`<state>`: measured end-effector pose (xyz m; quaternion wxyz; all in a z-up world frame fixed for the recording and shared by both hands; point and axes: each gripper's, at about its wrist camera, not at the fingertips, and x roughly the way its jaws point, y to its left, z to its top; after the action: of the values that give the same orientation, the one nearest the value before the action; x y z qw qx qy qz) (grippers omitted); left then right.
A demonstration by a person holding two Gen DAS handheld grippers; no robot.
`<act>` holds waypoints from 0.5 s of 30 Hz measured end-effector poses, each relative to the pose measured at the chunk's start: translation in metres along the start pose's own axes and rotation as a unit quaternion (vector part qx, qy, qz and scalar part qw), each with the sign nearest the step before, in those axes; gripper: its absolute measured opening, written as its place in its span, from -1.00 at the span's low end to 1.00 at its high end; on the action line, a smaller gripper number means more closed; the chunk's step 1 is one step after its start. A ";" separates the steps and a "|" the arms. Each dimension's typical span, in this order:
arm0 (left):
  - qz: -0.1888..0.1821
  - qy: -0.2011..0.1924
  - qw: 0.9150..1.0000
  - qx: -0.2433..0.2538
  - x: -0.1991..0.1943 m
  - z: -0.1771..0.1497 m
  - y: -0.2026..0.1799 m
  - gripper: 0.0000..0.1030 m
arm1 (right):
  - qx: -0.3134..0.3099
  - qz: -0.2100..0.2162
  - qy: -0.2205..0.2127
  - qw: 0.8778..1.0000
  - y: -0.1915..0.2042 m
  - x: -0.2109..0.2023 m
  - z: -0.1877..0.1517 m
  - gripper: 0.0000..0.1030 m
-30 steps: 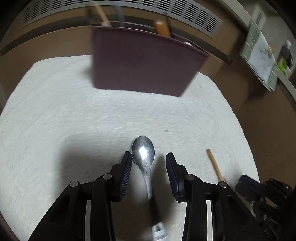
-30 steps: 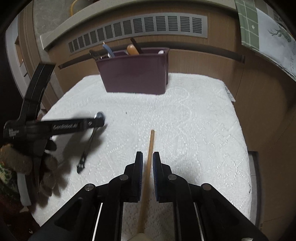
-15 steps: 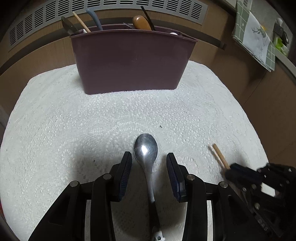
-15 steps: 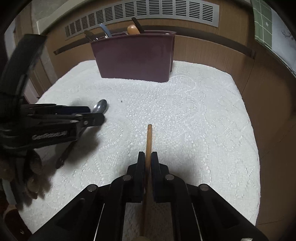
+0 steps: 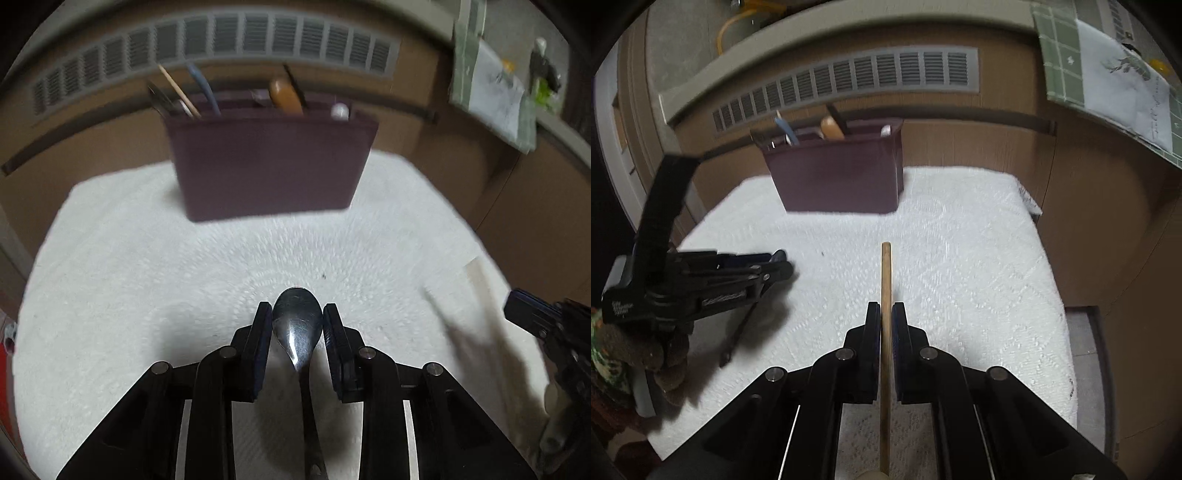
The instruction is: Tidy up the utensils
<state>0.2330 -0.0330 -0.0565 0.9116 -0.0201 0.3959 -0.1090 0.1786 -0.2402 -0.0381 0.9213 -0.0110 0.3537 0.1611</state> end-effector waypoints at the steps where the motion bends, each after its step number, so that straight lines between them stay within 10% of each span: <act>1: -0.005 -0.020 1.000 0.001 -0.015 -0.001 0.001 -0.44 | 0.002 0.004 -0.011 1.000 0.000 -0.007 0.002 -0.88; 8: 0.005 -0.073 0.997 0.024 -0.055 -0.012 -0.003 -0.44 | 0.005 0.010 -0.029 1.000 0.007 -0.014 0.016 -0.88; 15: -0.017 -0.083 0.996 -0.011 -0.068 -0.015 0.013 -0.44 | -0.004 0.015 0.071 0.997 -0.002 0.016 -0.001 -0.83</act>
<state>0.1799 -0.0053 -0.0195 0.9390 -0.0459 0.3200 -0.1175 0.1897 -0.2371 -0.0496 0.8915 -0.0208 0.4173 0.1750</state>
